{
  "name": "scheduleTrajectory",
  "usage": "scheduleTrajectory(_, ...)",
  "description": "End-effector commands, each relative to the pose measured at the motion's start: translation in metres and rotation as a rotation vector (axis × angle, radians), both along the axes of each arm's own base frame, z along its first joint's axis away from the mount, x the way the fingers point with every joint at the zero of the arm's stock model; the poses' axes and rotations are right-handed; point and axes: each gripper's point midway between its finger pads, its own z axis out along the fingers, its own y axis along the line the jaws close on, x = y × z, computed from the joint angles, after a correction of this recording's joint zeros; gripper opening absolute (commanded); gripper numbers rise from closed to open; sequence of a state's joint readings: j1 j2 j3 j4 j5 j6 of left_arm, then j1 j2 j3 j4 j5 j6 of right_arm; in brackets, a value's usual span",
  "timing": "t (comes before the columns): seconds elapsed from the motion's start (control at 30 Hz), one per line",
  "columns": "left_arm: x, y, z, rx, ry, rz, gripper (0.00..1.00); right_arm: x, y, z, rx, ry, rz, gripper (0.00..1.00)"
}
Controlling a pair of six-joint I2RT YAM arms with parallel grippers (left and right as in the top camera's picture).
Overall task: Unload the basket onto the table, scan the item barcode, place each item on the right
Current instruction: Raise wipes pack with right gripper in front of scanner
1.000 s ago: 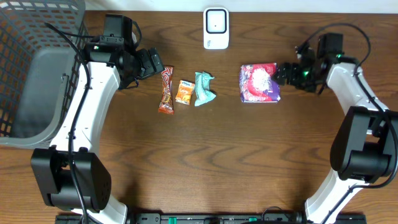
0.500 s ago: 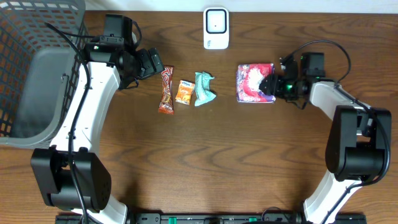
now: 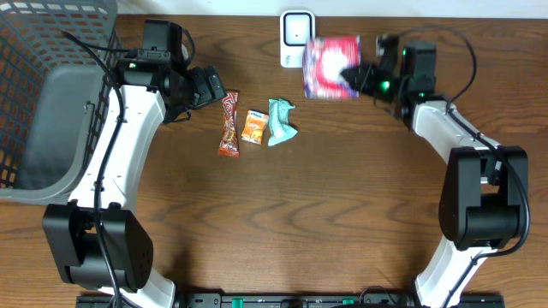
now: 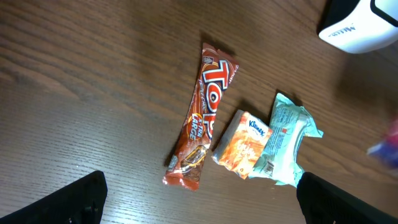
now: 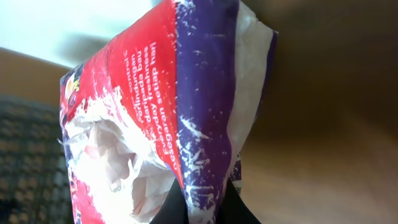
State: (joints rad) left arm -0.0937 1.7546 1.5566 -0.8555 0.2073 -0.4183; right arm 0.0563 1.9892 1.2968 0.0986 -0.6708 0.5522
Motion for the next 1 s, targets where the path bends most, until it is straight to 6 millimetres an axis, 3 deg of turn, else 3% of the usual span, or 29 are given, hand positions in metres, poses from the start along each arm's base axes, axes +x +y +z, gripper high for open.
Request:
scheduleTrajectory(0.0,0.002,0.0,0.001,0.001,-0.005,-0.004,0.98,0.019,0.013,0.032,0.05,-0.039,-0.075,0.01)
scheduleTrajectory(0.13,0.002,0.0,0.001,0.001,-0.005,-0.005,0.98,0.037,0.015,0.047,0.057,-0.097,-0.217,0.01)
scheduleTrajectory(0.37,0.002,0.0,0.001,0.001,-0.005,-0.004,0.98,0.053,0.029,0.071,0.032,-0.225,-0.421,0.01)
scheduleTrajectory(0.5,0.002,0.0,0.001,0.001,-0.005,-0.004,0.98,0.061,0.05,0.089,0.09,-0.316,-0.431,0.01)
scheduleTrajectory(0.57,0.002,0.0,0.001,0.001,-0.005,-0.004,0.98,0.067,0.06,0.086,0.105,-0.313,-0.422,0.01)
scheduleTrajectory(0.8,0.002,0.0,0.001,0.001,-0.005,-0.005,0.98,0.098,0.08,0.044,0.053,-0.212,-0.389,0.01)
scheduleTrajectory(0.97,0.002,0.0,0.001,0.001,-0.005,-0.004,0.98,0.105,0.08,0.056,0.015,-0.266,-0.373,0.01)
